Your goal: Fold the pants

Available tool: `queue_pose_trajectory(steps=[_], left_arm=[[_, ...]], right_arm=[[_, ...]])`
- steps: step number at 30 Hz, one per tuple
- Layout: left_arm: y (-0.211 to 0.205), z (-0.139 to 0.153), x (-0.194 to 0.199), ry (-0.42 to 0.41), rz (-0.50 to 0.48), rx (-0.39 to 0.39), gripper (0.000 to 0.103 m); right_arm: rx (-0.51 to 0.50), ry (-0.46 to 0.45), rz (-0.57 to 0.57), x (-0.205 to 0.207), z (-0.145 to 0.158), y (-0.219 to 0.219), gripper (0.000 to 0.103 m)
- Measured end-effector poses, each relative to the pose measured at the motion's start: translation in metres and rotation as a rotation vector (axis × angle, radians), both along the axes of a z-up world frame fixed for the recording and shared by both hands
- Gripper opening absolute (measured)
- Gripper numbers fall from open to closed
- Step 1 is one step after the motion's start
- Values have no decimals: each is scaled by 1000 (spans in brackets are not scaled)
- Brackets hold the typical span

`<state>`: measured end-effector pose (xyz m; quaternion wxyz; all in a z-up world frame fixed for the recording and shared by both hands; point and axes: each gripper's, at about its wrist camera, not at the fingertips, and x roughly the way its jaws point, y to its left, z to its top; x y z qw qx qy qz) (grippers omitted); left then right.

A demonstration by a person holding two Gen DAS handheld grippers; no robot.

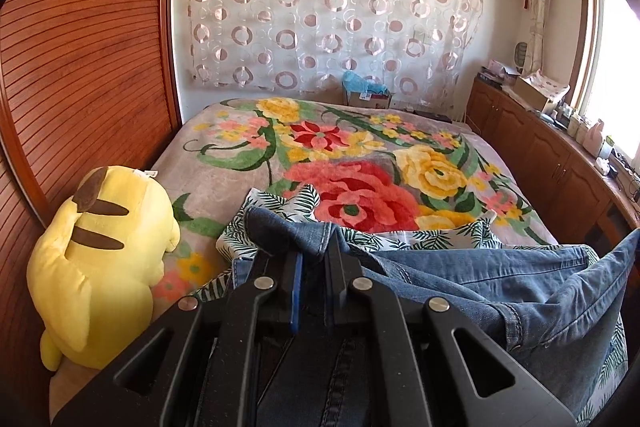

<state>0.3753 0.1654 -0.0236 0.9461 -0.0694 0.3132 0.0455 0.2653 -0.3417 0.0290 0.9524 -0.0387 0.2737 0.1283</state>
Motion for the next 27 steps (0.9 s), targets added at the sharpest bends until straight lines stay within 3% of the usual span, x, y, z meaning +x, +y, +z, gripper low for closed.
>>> queue_pose_trajectory(steps=[5, 8, 9, 12, 17, 24, 27], left_arm=[[-2, -13, 14, 61, -24, -2, 12], [3, -14, 7, 65, -24, -13, 35], [4, -13, 3, 54, -26, -16, 49], [4, -7, -7, 40, -45, -20, 78], [-2, -6, -26, 36, -56, 14, 79], [-7, -23, -49, 74, -58, 57, 79], [-3, -30, -59, 91, -54, 51, 79]], right_arm=[[-38, 47, -27, 29, -17, 20, 4], [-56, 81, -35, 48, -23, 33, 4], [-66, 88, -37, 52, -26, 36, 4], [-76, 105, -42, 66, -18, 47, 4], [-98, 81, -89, 79, -12, 55, 4], [-55, 133, -103, 82, -20, 58, 5], [-34, 140, -95, 73, -14, 51, 20]])
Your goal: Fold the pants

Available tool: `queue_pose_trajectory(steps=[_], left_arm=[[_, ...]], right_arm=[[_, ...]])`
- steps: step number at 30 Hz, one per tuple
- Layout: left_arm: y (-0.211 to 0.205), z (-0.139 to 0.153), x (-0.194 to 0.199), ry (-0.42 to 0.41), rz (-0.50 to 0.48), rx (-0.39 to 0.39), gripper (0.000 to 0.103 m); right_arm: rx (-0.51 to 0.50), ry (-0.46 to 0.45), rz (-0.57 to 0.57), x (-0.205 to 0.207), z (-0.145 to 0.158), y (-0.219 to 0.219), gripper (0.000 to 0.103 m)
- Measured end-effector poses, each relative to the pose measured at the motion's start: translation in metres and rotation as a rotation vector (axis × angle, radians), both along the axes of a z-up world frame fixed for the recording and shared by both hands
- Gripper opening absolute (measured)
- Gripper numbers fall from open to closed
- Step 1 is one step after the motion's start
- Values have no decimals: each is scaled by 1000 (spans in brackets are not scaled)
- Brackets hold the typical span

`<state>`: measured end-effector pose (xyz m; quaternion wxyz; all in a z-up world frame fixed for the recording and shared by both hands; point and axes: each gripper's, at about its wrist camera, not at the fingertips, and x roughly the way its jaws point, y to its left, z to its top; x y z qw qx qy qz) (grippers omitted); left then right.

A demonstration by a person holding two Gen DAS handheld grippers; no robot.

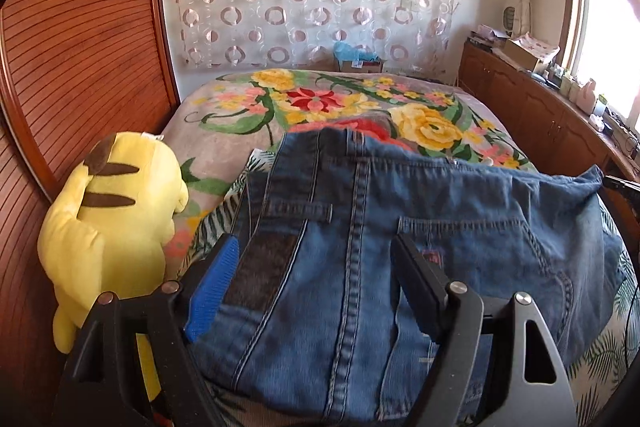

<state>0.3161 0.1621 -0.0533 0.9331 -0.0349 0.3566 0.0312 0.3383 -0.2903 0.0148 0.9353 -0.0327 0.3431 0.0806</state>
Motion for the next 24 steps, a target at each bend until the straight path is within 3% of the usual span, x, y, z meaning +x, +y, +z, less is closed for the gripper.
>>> queue_pose_trajectory(steps=[3, 5, 12, 19, 20, 21, 24], left_arm=[[4, -8, -11, 19, 12, 7, 79], [8, -12, -16, 29, 23, 6, 79], [15, -31, -32, 60, 54, -4, 79], [14, -40, -35, 68, 58, -3, 79], [14, -40, -34, 68, 58, -3, 79], [14, -41, -34, 66, 58, -3, 79], [13, -43, -35, 64, 59, 2, 79]], right_arm=[[2, 0, 1, -13, 2, -11, 37], [18, 17, 38, -22, -1, -16, 41], [40, 142, 102, -43, -18, -26, 41], [47, 188, 118, -68, -29, -28, 41], [43, 191, 122, -69, -29, -28, 37], [41, 191, 125, -71, -29, -28, 15], [58, 164, 149, -81, -20, -28, 7]])
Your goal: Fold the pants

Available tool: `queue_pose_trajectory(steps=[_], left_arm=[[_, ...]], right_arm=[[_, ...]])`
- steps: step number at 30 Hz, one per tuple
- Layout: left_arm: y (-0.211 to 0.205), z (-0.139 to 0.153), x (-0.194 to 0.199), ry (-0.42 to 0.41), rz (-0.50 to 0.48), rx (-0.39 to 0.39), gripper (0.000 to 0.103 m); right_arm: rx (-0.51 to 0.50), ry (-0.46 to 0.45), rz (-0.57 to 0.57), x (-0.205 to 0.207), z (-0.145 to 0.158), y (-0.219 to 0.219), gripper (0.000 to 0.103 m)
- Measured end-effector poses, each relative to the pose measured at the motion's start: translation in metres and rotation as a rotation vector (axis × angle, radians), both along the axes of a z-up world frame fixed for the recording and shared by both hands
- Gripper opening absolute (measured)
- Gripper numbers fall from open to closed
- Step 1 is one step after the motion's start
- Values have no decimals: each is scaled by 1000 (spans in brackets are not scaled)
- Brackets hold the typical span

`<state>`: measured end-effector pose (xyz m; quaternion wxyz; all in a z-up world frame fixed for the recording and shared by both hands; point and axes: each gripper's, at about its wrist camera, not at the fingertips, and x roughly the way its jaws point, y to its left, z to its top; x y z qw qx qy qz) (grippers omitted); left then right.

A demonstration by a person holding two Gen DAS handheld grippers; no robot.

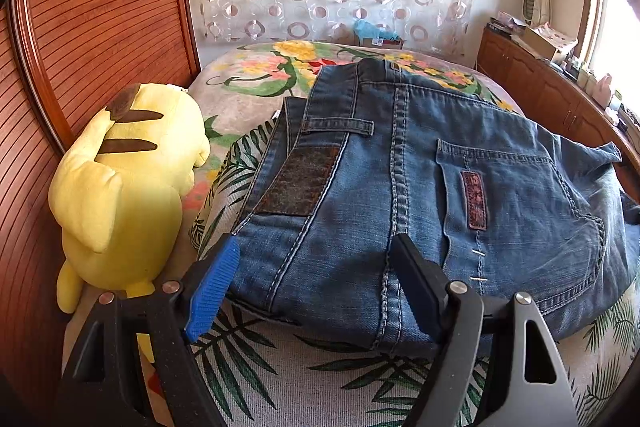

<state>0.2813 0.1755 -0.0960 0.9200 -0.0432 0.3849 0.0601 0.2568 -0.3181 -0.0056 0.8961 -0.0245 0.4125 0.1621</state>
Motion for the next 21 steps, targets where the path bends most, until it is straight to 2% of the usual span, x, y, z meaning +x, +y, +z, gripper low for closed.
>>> queue_pose_trajectory(steps=[5, 8, 11, 13, 15, 16, 18, 21], left_arm=[[-1, -3, -2, 4, -3, 4, 79], [-1, -4, -2, 3, -5, 4, 79], [-2, -4, -3, 3, -5, 4, 79], [-2, -4, -3, 5, -7, 6, 79], [-3, -4, -4, 6, -10, 11, 79], [-3, -5, -4, 7, -12, 14, 79], [-4, -7, -5, 10, -14, 17, 79], [-4, -9, -5, 12, -12, 15, 79]], right_arm=[[34, -59, 1, -34, 24, -20, 6], [3, -29, 10, -49, 17, -24, 6], [-48, -1, 17, -48, 9, -18, 6], [-59, -9, 10, -40, 14, -12, 11], [-73, -43, -8, -36, 23, -6, 23], [-76, -61, -10, -33, 28, -1, 26], [-70, -96, 6, -30, 35, 10, 39], [-78, -130, 48, -15, 42, 32, 44]])
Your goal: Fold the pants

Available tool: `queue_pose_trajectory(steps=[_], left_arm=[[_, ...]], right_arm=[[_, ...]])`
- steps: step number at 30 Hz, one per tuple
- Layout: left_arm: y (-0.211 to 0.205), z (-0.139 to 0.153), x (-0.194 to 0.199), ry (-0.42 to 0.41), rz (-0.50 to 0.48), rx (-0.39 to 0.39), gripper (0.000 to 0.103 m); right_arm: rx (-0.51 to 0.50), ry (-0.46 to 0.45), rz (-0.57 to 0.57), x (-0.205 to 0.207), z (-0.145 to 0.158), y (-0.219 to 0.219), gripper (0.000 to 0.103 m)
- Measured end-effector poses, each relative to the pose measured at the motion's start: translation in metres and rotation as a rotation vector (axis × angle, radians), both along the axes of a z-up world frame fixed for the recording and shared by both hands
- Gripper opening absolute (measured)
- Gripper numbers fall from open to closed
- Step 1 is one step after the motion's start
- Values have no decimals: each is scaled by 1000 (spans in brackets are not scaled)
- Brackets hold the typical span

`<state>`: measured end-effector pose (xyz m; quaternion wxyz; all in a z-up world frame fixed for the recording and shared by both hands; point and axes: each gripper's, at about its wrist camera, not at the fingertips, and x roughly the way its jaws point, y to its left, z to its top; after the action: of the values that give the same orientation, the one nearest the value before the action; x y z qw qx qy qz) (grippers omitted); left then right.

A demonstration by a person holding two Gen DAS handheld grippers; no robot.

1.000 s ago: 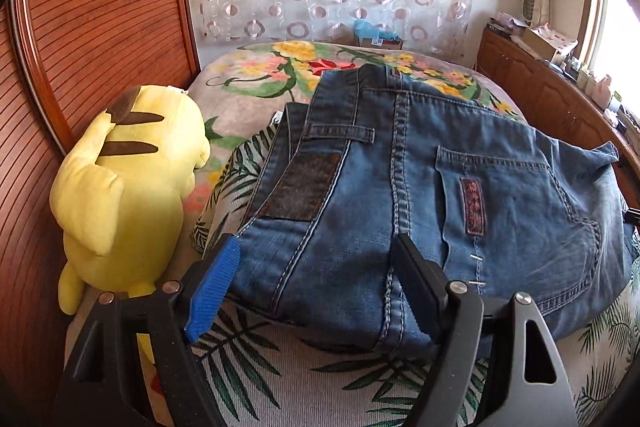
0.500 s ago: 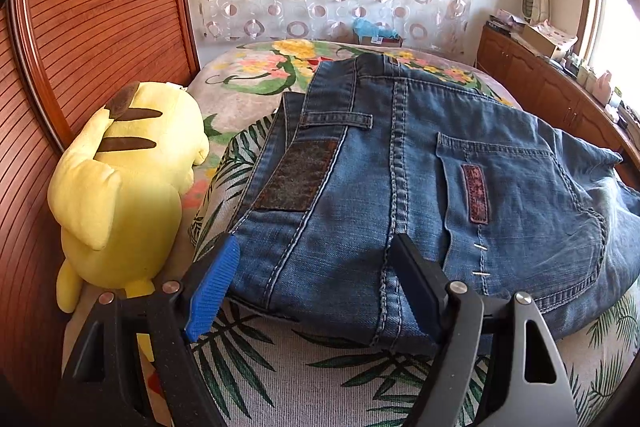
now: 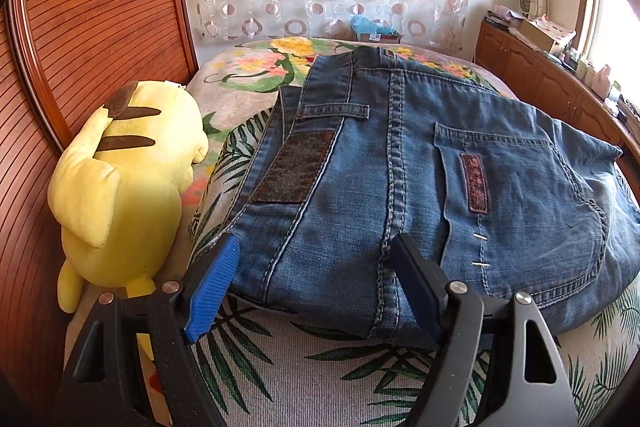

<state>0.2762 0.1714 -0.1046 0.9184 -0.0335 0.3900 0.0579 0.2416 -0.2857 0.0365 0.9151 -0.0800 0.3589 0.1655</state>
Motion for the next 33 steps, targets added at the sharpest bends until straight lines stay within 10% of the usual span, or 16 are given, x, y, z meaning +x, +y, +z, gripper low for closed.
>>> queue_pose_trajectory(steps=[25, 27, 33], left_arm=[[1, -4, 3, 12, 2, -13, 79], [1, -3, 2, 8, 4, -13, 79], [5, 5, -10, -56, 51, -1, 79]], right_arm=[[-59, 141, 445, 158, -46, 202, 45], [-67, 161, 461, 165, -48, 211, 15], [-87, -4, 465, 165, -11, 228, 7]])
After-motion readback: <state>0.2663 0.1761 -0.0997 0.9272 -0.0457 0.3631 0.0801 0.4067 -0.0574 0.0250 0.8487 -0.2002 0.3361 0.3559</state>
